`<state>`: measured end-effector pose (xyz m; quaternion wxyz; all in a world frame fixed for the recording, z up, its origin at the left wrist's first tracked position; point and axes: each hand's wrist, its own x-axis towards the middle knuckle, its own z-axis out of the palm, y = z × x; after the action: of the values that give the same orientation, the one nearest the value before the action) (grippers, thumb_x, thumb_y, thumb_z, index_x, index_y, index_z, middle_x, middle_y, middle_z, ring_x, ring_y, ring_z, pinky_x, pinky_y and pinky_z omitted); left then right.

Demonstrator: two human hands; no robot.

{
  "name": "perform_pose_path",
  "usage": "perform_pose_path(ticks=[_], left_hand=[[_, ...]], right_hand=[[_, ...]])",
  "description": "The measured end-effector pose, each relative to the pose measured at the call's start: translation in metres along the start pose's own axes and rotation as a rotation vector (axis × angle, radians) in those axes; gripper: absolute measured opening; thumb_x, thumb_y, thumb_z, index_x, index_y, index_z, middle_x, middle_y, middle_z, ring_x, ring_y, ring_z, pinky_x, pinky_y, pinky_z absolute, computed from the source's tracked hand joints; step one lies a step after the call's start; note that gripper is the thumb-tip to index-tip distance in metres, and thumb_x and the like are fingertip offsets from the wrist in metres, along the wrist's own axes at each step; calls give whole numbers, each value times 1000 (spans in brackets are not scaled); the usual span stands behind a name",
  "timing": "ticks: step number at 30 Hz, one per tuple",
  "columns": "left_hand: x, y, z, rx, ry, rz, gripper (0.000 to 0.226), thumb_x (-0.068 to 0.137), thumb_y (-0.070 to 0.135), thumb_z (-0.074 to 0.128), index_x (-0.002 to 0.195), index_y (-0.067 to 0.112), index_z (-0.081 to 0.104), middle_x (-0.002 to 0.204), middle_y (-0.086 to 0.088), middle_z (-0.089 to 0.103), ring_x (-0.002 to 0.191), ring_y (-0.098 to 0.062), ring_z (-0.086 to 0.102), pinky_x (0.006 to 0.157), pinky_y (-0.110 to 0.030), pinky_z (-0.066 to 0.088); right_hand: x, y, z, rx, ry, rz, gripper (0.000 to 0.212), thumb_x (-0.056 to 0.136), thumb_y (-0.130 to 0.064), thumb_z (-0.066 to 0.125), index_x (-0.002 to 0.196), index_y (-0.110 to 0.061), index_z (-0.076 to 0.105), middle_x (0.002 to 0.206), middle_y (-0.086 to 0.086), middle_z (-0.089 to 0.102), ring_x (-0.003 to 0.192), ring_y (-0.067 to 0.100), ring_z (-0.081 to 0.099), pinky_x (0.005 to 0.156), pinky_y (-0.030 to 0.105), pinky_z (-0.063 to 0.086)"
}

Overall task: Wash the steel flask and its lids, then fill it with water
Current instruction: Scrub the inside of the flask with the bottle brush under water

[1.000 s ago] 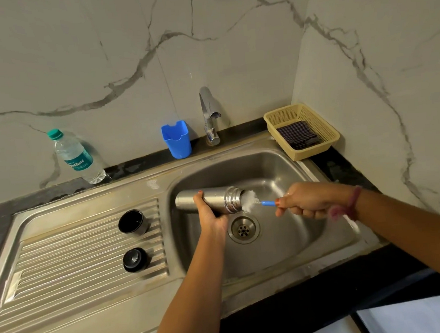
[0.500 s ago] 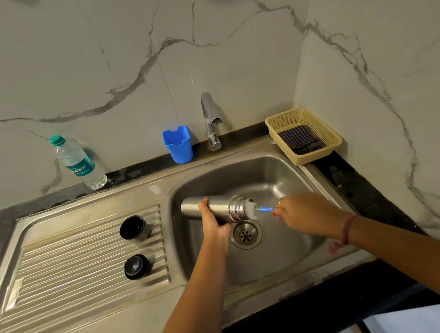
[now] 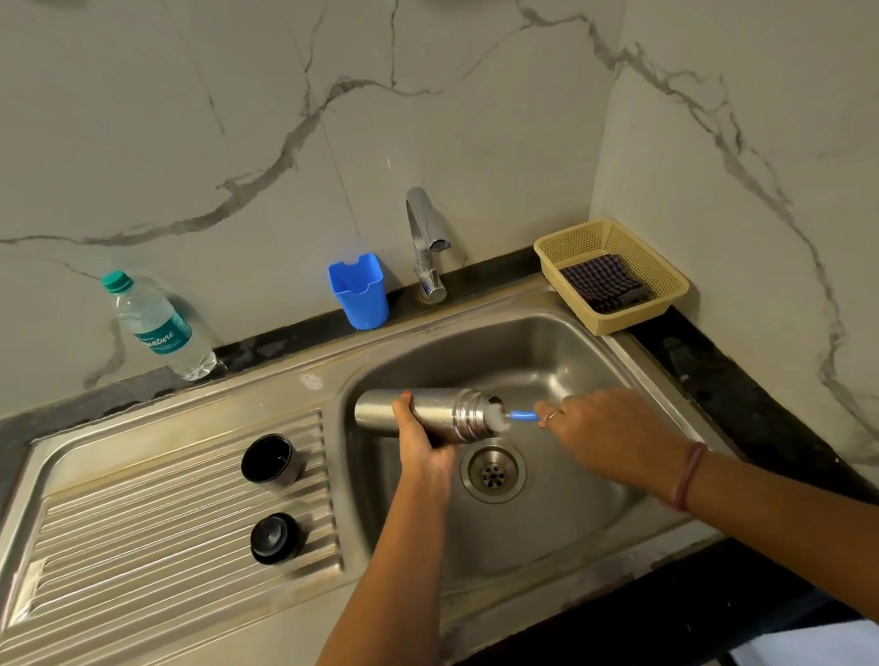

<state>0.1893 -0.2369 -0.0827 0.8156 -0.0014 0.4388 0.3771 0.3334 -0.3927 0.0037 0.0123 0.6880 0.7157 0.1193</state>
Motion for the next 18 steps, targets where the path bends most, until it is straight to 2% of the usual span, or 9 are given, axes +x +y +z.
perform_pose_path(ticks=[3, 5, 8, 10, 12, 14, 15, 17, 18], left_hand=[[-4, -6, 0, 1, 17, -22, 52, 85, 31, 72, 124, 8, 48, 122, -21, 63, 114, -39, 61, 103, -64, 42], [-4, -5, -2, -6, 14, -39, 44, 86, 31, 71, 116, 8, 49, 119, -20, 62, 115, -38, 60, 102, -63, 43], [-3, -2, -1, -13, -12, -61, 39, 86, 31, 70, 110, 7, 52, 116, -19, 63, 113, -37, 61, 99, -63, 44], [-2, -1, 0, -21, -17, -58, 37, 86, 31, 70, 107, 7, 52, 113, -19, 64, 108, -37, 62, 97, -64, 45], [-2, -2, 4, -18, -22, -59, 39, 86, 31, 71, 111, 7, 51, 112, -19, 64, 104, -37, 63, 96, -63, 45], [-1, -4, 7, -12, -17, -59, 46, 86, 31, 71, 119, 8, 49, 116, -19, 63, 107, -37, 62, 92, -63, 47], [-1, -5, 7, -8, -10, -58, 48, 86, 30, 71, 122, 8, 48, 117, -20, 63, 108, -37, 62, 89, -63, 48], [0, -6, 7, -4, 3, -60, 52, 85, 30, 72, 125, 8, 46, 119, -21, 62, 109, -38, 62, 85, -64, 48], [1, -5, 6, -6, 8, -64, 54, 85, 30, 73, 125, 8, 45, 120, -21, 62, 109, -39, 62, 83, -64, 48]], right_hand=[[14, -18, 5, 110, -195, 69, 17, 93, -24, 59, 104, -13, 68, 53, -5, 40, 40, 6, 28, 40, 21, 13], [21, -12, 8, 371, -362, 231, 30, 101, -31, 41, 104, -14, 67, 65, -4, 46, 49, 6, 34, 45, 23, 24], [23, 12, -4, 1034, -652, 534, 33, 101, -32, 44, 93, -16, 71, 60, -4, 43, 42, 5, 32, 40, 18, 26], [18, 25, -10, 1200, -746, 651, 32, 101, -34, 43, 94, -15, 69, 58, -5, 38, 39, 5, 28, 36, 17, 24], [17, 22, -8, 1045, -707, 590, 33, 101, -35, 43, 94, -17, 70, 64, -2, 47, 47, 8, 38, 45, 21, 33], [19, 10, 1, 589, -577, 368, 34, 102, -33, 38, 106, -18, 68, 84, 2, 60, 65, 13, 51, 59, 26, 41], [19, 1, 6, 356, -484, 250, 33, 104, -30, 35, 115, -17, 63, 91, 3, 63, 67, 14, 51, 56, 25, 40], [15, -10, 12, 89, -236, 83, 30, 103, -23, 37, 124, -15, 57, 83, 2, 65, 51, 12, 41, 41, 22, 21], [13, -11, 9, 24, -201, 21, 26, 98, -17, 46, 118, -13, 62, 69, 2, 62, 41, 10, 34, 39, 20, 12]])
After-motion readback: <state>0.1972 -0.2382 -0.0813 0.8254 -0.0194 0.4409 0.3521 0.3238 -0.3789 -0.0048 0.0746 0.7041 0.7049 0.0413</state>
